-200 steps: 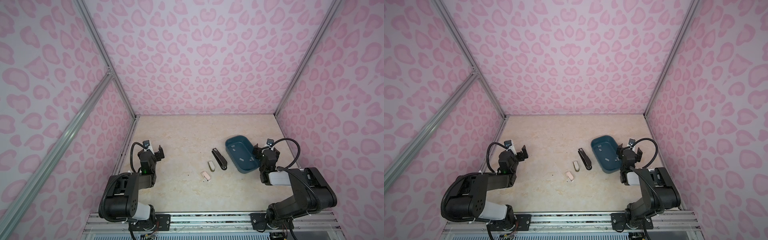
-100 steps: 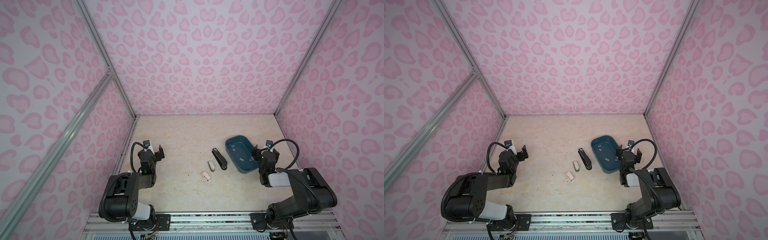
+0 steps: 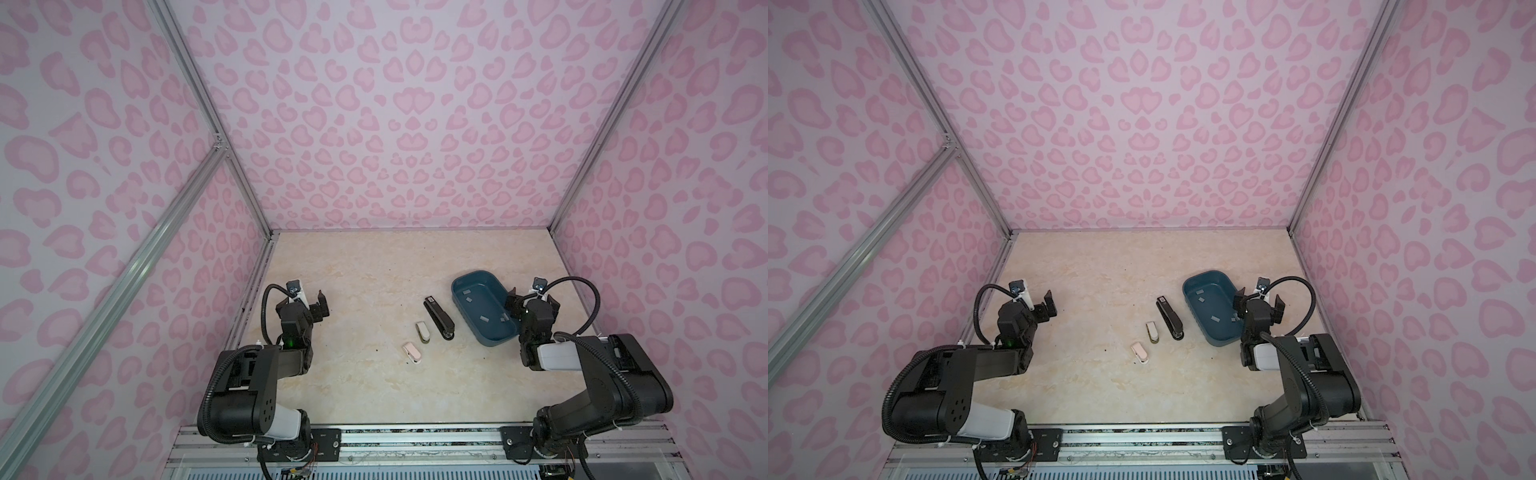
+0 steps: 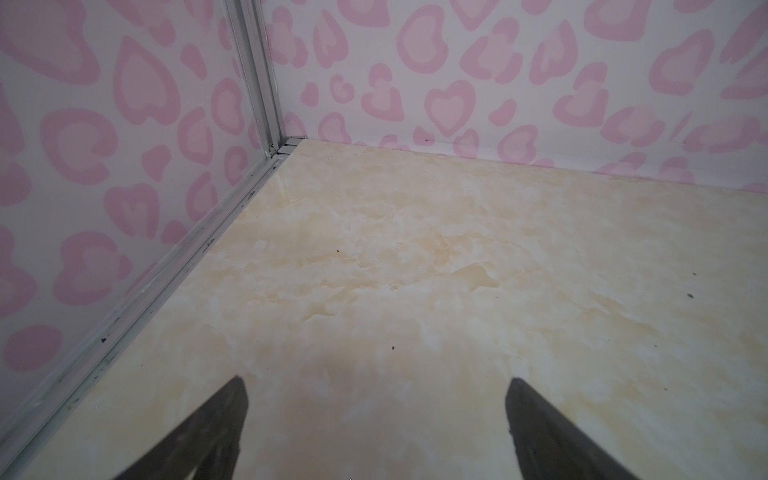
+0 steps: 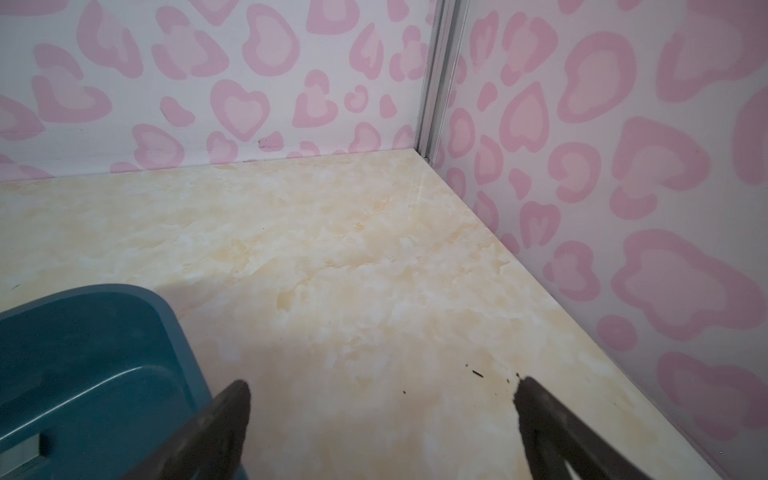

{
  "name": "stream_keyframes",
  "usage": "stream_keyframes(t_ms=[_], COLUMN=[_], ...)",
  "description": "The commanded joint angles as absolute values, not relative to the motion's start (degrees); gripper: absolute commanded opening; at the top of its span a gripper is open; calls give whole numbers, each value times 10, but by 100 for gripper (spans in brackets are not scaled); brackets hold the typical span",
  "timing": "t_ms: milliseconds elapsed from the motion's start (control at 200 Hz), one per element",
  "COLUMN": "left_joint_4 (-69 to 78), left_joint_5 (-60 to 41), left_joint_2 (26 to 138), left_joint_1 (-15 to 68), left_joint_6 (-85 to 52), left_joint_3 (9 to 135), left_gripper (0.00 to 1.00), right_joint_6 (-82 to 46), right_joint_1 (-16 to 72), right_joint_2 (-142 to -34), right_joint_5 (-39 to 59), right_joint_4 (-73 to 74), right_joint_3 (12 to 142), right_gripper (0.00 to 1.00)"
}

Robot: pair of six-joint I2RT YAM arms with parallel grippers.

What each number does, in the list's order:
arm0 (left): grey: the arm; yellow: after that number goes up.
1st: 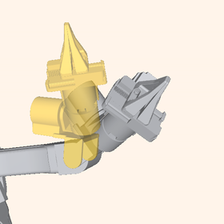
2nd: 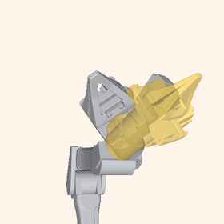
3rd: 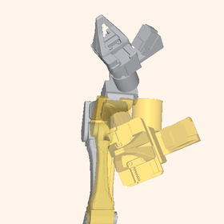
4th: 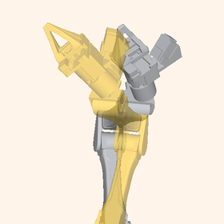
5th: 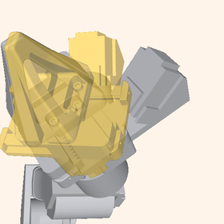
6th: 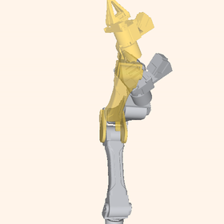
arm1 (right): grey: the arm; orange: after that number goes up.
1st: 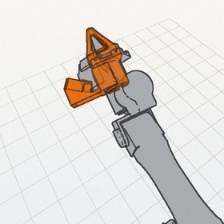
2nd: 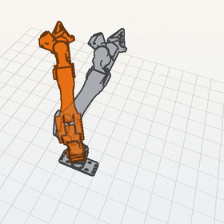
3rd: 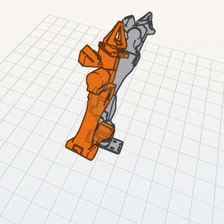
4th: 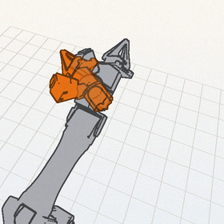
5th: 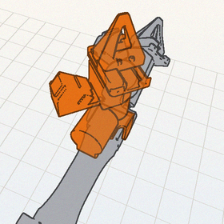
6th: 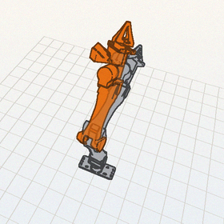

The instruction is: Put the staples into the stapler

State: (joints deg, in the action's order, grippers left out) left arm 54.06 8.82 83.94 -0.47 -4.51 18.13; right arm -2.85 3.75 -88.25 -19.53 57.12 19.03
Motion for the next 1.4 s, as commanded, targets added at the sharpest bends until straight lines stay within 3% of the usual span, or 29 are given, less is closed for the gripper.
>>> stream_keyframes(t_ms=[0,325,470,525,600,675,755,835,935,1075,1395], left_joint_4=[563,563,563,563,563,563,563,563,563,563,563], left_joint_5=[87,86,86,86,86,86,86,86,86,86,86], left_joint_2=[842,842,842,842,842,842,842,842,842,842,842], left_joint_1=[-5,-5,-4,-5,-4,-5,-5,-4,-4,-4,-4], left_joint_6=[-40,-40,-40,-40,-40,-40,-40,-40,-40,-40,-40], left_joint_3=[186,186,187,186,186,186,186,186,186,186,186], left_gripper=[98,98,98,98,98,98,98,97,98,98,98], right_joint_6=[-31,-31,-13,-23,-33,-26,-36,-28,-38,-28,-32], right_joint_1=[40,33,49,44,42,35,39,35,35,42,40], right_joint_2=[-888,-876,-896,-913,-875,-906,-874,-903,-876,-901,-887], right_joint_5=[-206,-188,-194,-221,-198,-195,-199,-198,-199,-210,-204], right_joint_4=[567,568,804,754,523,661,536,640,549,610,554], right_joint_3=[193,184,74,117,204,164,196,170,192,183,198], right_gripper=[99,99,99,99,99,99,99,99,99,99,99])
